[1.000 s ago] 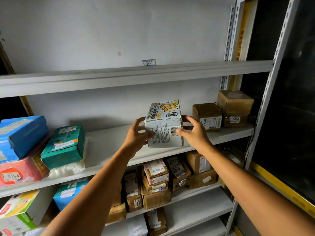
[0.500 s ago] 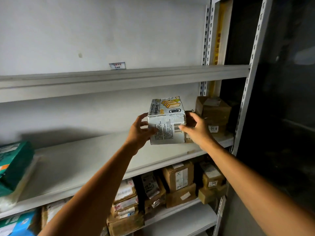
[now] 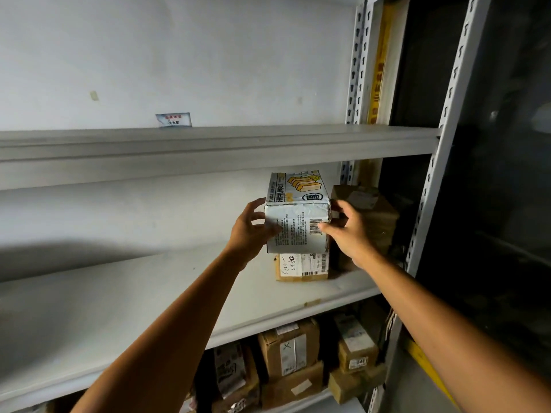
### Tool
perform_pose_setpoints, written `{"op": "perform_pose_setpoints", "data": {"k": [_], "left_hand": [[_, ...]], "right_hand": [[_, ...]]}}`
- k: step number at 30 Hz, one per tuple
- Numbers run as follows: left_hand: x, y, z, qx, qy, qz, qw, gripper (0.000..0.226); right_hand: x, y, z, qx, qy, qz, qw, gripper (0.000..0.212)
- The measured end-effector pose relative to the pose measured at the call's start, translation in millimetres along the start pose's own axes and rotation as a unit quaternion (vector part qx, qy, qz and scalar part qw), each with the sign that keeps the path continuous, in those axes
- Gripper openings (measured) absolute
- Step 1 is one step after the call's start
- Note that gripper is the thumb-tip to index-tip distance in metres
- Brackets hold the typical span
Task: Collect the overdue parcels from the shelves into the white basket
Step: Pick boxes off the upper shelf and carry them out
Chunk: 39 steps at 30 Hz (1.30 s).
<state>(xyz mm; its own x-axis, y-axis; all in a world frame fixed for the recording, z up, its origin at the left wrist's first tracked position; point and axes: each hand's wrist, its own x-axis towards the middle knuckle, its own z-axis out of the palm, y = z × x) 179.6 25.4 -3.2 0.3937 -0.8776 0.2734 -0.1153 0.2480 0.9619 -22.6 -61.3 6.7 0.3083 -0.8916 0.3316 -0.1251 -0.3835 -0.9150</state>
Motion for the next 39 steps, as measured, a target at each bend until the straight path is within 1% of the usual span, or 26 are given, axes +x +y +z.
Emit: {"op": "perform_pose_setpoints", "data": {"k": [6,12,16,19,22,24,27,29,32,35,39], "left_hand": [[30.2,-10.3,8.9,0.02,-0.012,-0.006,1.0,0.074],[36.6,-12.7,23.1,0.054,-0.023,0.003,0.998,0.075],[36.2,-9.7,25.5,0.091,-0.024,0.011,0.996,0.076],[33.5,-5.5,24.1,0.113,-0.019,0.001,0.993,0.076],[24.7,-0.3,27.1,0.16,-0.015,-0.014,0.987,0.074],[18.3,2.7,27.8,0.236,-0.017,-0.011,0.971,0.069],[4.5,6.6,24.0,0.348,-0.026,-0.014,0.937,0.062],[-3.7,8.3,18.7,0.41,-0.037,-0.027,0.911,0.057],[-20.5,12.1,6.1,0.469,-0.048,-0.045,0.881,0.051],[-40.1,15.1,-16.6,0.529,-0.046,-0.049,0.846,0.048],[-71.0,22.8,-58.3,0.566,-0.021,-0.069,0.821,0.048]], "right_hand": [[24.1,13.8,-3.5,-0.009,0.024,-0.005,1.0,0.063],[29.7,21.2,-9.6,-0.023,0.038,0.005,0.999,0.065],[28.3,19.4,-17.5,-0.056,0.029,0.009,0.998,0.065],[25.2,16.3,-19.1,-0.072,0.016,0.005,0.997,0.068],[18.5,14.7,-20.4,-0.082,-0.004,0.034,0.996,0.07],[15.0,14.8,-24.3,-0.108,-0.029,0.056,0.992,0.066],[9.1,12.0,-32.3,-0.168,-0.08,0.078,0.98,0.048],[6.1,11.4,-35.9,-0.219,-0.103,0.077,0.967,0.041],[-3.2,4.3,-38.3,-0.274,-0.125,0.066,0.951,0.045],[-14.0,-6.1,-28.9,-0.314,-0.159,0.035,0.935,0.032],[-34.5,-25.0,-2.0,-0.352,-0.214,0.023,0.911,0.042]]}}
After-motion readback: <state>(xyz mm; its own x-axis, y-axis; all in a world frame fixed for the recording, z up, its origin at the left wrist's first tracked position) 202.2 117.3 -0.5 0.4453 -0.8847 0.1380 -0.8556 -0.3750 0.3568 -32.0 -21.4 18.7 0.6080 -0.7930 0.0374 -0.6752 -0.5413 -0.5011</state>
